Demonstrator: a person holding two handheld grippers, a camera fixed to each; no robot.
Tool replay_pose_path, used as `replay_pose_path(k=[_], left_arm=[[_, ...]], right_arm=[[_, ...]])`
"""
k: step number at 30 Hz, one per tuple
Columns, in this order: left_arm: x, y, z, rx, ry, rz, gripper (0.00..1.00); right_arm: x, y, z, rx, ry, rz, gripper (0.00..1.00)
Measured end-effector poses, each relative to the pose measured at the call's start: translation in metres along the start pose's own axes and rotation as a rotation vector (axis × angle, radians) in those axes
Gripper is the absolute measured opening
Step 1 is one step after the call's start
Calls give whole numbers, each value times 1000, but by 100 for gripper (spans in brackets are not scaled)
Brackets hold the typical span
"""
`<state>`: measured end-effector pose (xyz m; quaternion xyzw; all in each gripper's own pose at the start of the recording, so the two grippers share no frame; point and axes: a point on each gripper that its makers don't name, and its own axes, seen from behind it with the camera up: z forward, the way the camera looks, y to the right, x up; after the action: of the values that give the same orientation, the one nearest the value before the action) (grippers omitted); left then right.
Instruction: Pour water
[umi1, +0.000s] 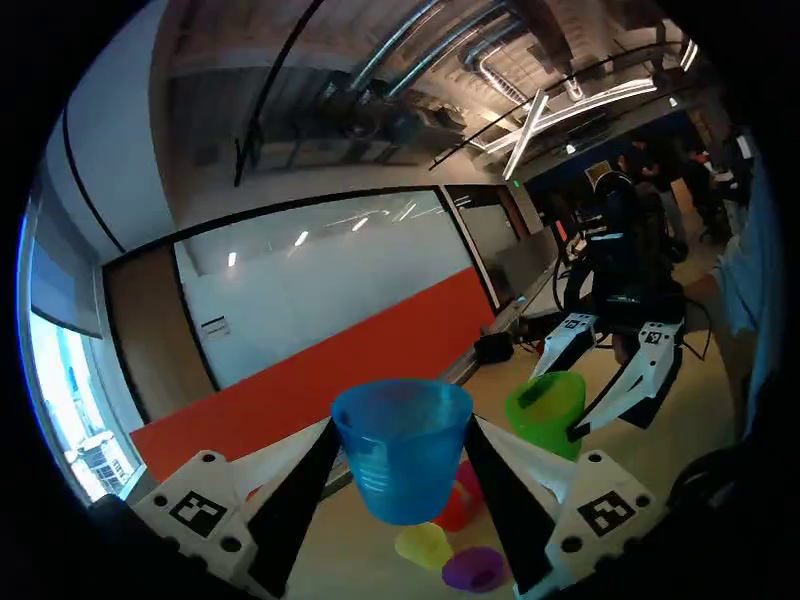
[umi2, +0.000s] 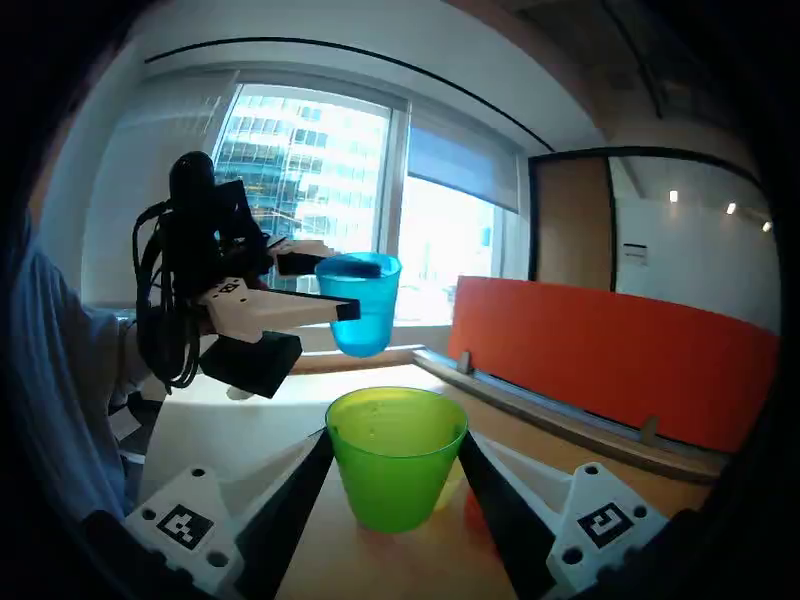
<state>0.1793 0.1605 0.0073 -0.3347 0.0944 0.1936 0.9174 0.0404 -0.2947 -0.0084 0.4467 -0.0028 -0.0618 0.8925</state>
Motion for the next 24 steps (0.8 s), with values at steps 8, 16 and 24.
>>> replay_pose_path(k=[8, 16, 24], left_arm=[[16, 0, 0, 8, 19, 83, 85], [30, -3, 3, 17, 26, 170, 85], [41, -4, 5, 22, 22, 263, 86]], right_arm=[[-1, -9, 3, 19, 2, 4, 91], [-1, -16, 6, 36, 10, 8, 91], [-4, -22, 11, 53, 9, 9, 91]])
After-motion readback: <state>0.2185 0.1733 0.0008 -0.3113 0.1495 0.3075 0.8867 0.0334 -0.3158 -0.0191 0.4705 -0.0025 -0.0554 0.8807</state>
